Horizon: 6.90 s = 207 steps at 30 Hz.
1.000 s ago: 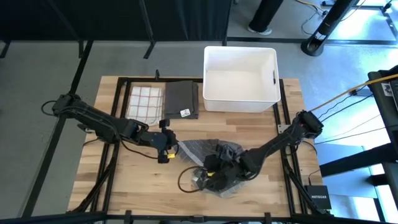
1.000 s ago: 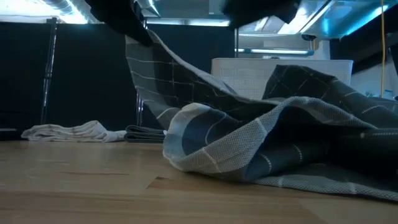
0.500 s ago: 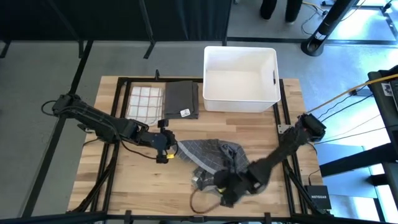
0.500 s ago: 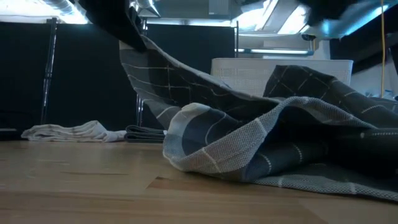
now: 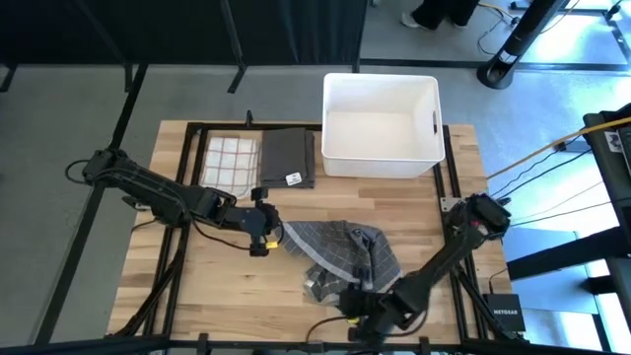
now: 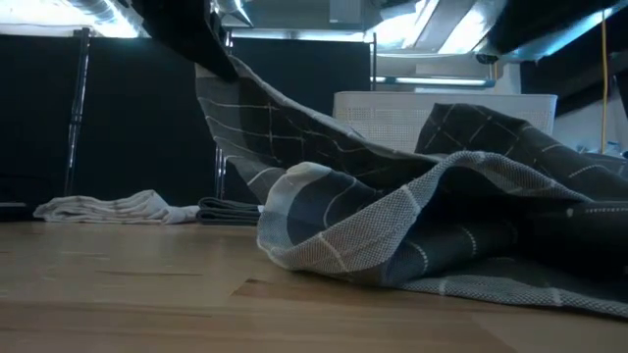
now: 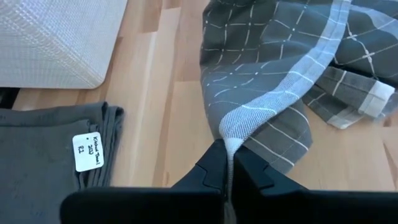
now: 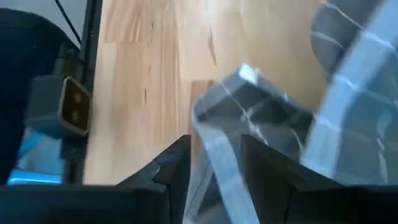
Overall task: Fold towel
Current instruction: Fold the grey patterned towel
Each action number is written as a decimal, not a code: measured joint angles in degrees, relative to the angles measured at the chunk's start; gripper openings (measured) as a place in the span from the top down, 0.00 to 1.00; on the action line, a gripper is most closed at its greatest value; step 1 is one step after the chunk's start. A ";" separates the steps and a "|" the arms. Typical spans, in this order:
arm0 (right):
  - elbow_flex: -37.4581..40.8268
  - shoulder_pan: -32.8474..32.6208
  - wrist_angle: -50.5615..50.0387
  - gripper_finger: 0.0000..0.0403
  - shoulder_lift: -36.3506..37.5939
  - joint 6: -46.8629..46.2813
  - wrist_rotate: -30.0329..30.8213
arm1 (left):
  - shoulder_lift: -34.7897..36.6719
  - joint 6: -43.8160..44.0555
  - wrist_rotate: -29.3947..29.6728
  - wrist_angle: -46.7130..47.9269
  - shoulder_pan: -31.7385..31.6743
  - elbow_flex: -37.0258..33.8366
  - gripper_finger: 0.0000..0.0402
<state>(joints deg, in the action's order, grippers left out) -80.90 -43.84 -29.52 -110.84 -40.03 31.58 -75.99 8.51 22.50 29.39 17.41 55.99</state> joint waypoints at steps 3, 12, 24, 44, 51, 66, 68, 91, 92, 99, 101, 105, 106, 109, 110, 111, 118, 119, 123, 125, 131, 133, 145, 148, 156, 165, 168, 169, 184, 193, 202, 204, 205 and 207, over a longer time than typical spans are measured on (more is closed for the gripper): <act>0.00 2.78 5.59 0.65 -2.05 7.55 0.31 | 0.02 -0.03 0.20 -0.02 0.07 0.00 0.99; 0.00 10.74 10.45 0.65 -7.42 24.15 -4.81 | 0.00 0.02 0.63 -0.08 0.07 0.00 0.99; 0.00 12.03 14.04 0.75 -10.13 29.95 -4.16 | 0.00 0.02 0.71 -0.07 0.07 0.00 1.00; -8.84 -0.92 -12.23 0.99 4.84 9.01 0.64 | 11.46 13.83 28.28 10.72 1.46 0.00 0.99; -12.25 -7.30 -36.78 0.99 10.34 -12.94 8.02 | 17.33 21.39 32.64 21.37 2.96 0.00 0.99; -6.84 -9.24 -54.04 0.98 11.53 -44.39 -15.42 | 20.50 25.86 37.66 25.81 4.39 0.00 0.99; -2.96 -9.87 -50.82 0.98 11.51 -47.66 -20.15 | 20.48 25.86 37.64 25.66 4.39 0.00 1.00; 5.09 -4.80 -40.65 0.59 11.46 -51.85 -40.82 | 18.97 25.31 34.71 25.01 5.11 -0.28 0.99; 3.95 -4.22 -39.65 0.59 11.46 -49.79 -36.79 | 18.66 24.56 34.45 24.68 5.11 -0.28 0.99; 3.34 -0.07 -15.51 0.59 11.44 -21.41 6.49 | 16.67 15.16 29.11 17.02 5.14 -0.28 0.99; 4.33 1.78 -5.02 0.59 10.74 -10.40 14.79 | 15.91 12.79 26.60 14.75 5.16 -0.28 0.99; 5.54 6.81 13.87 0.59 8.21 10.86 18.82 | 13.80 8.05 21.63 10.73 5.16 -0.28 0.99; 5.57 8.19 17.70 0.59 7.40 15.00 18.45 | 13.26 7.00 20.32 10.01 5.16 -0.30 0.99; 5.60 12.10 26.89 0.59 4.99 23.82 16.16 | 11.85 4.37 16.87 8.28 5.16 -0.28 0.99; 5.61 13.25 29.28 0.59 4.35 25.68 15.50 | 11.43 3.49 16.15 7.96 5.16 -0.29 0.99; 5.62 14.26 31.37 0.59 3.87 27.32 15.10 | 11.04 2.84 15.47 7.80 5.16 -0.29 0.99; 5.60 19.45 42.84 0.59 2.78 33.02 10.56 | 9.70 3.01 14.49 3.90 4.87 -0.35 0.99; 5.60 20.02 44.08 0.59 2.48 32.98 9.84 | 9.70 3.31 14.51 2.42 4.72 -0.35 0.99; 5.60 22.34 48.93 0.59 -0.62 32.79 8.92 | 9.68 4.94 14.54 -3.16 4.57 -0.35 0.99; 5.60 23.09 50.10 0.59 -1.80 32.76 11.86 | 9.68 5.23 14.54 -5.12 4.57 -0.35 0.99; 5.05 24.92 50.47 0.59 -2.46 33.02 17.50 | 9.67 6.55 14.55 -6.23 4.57 -0.35 0.99; 5.05 25.29 50.39 0.59 -2.48 33.03 16.93 | 9.46 6.54 14.54 -6.09 4.57 -0.35 0.99; 5.07 23.31 45.07 0.96 -0.52 44.94 21.02 | 9.42 0.50 14.47 -4.22 5.64 -0.35 0.99; 5.00 20.87 36.14 0.97 2.97 43.96 25.92 | 9.41 2.09 14.35 -3.33 5.90 -0.35 0.99; 4.75 13.58 4.75 0.99 10.45 18.78 26.78 | 4.97 1.81 7.33 -7.49 5.75 -0.15 0.98; 8.39 7.07 -26.47 0.99 10.69 -15.67 22.43 | -3.51 -1.10 2.29 -12.13 3.97 -0.31 0.73; 10.57 4.69 -29.51 0.99 10.68 -23.85 19.76 | -4.35 4.58 1.16 -9.52 3.10 -0.31 0.63; 11.87 4.01 -29.56 0.99 10.70 -25.94 19.14 | -4.81 7.07 -0.09 -8.19 3.10 -0.28 0.60; 26.51 2.24 -6.10 0.99 10.61 -25.30 21.57 | -23.73 38.03 -6.04 -14.97 14.41 -0.31 0.58; 26.53 4.72 -4.70 0.98 10.61 -16.04 24.56 | -27.15 53.85 -10.17 -15.20 16.89 -0.28 0.59; 26.53 8.35 -1.19 0.97 10.59 -9.26 21.76 | -28.75 55.51 -0.68 -12.19 15.56 -0.13 0.61; 26.53 8.26 -0.31 0.97 10.59 -9.08 21.44 | -29.75 53.79 -0.10 -10.33 14.71 0.07 0.62; 26.53 8.19 -0.19 0.97 10.59 -9.09 21.31 | -30.13 52.89 0.09 -9.21 14.42 0.16 0.62; 26.53 8.12 0.02 0.97 10.59 -9.09 20.76 | -30.88 50.89 0.72 -6.85 13.62 0.15 0.62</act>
<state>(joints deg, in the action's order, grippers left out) -54.37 -35.72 -29.51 -100.25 -49.12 52.34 -106.87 59.40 23.22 22.54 31.03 56.14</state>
